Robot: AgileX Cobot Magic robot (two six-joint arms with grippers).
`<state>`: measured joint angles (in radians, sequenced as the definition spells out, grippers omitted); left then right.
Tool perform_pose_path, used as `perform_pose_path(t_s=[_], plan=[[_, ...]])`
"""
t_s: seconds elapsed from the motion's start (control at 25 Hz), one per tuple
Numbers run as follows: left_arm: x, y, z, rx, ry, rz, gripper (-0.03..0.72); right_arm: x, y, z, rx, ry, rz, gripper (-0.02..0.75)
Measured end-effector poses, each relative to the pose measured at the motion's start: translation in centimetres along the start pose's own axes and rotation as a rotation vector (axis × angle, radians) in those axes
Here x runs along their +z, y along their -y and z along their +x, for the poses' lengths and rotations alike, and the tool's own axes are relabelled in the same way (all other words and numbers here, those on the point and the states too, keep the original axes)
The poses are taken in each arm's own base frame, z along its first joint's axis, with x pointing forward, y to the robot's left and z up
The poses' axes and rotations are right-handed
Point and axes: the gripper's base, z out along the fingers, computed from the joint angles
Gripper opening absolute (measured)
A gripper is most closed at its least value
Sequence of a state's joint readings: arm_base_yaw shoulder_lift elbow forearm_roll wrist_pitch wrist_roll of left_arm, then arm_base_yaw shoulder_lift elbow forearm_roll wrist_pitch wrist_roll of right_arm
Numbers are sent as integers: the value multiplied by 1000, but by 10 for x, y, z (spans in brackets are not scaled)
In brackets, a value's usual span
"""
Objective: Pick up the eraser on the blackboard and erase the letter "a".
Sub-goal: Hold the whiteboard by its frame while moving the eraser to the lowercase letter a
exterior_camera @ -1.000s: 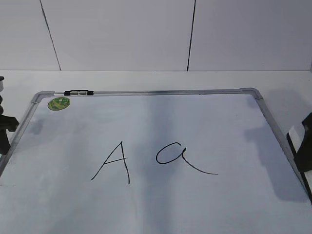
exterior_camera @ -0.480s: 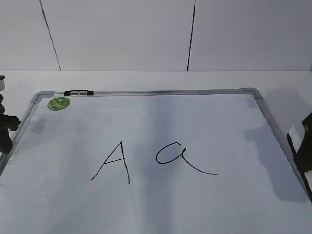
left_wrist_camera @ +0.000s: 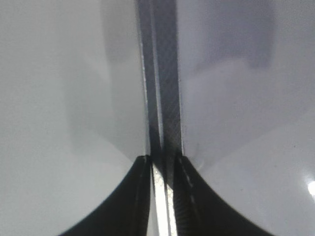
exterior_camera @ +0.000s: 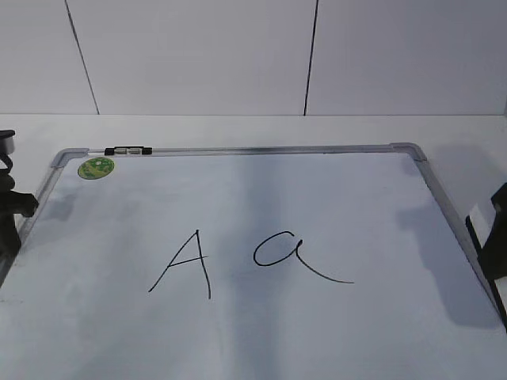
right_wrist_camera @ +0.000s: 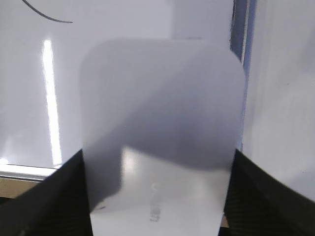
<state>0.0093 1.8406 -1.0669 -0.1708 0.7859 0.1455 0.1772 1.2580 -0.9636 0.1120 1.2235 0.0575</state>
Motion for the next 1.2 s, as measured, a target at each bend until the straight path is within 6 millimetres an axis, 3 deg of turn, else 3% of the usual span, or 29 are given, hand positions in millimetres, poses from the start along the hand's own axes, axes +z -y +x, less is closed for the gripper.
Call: perform_pose_path(t_s=[0.16,0.88,1.08,1.2], plan=[[1,0,0,-18,-5,7,22,0,0,0,0,0,0,560],[2,0,-1,-26,-14,11,17,-1,-4,0,-9,0,-35,559],[2,0,-1,-26,-14,11,17,-4,-17,-18,-92,14,3,559],[2,0,-1,-26,-14,11,17,-1,-37,-36,-161,7,-2,559]])
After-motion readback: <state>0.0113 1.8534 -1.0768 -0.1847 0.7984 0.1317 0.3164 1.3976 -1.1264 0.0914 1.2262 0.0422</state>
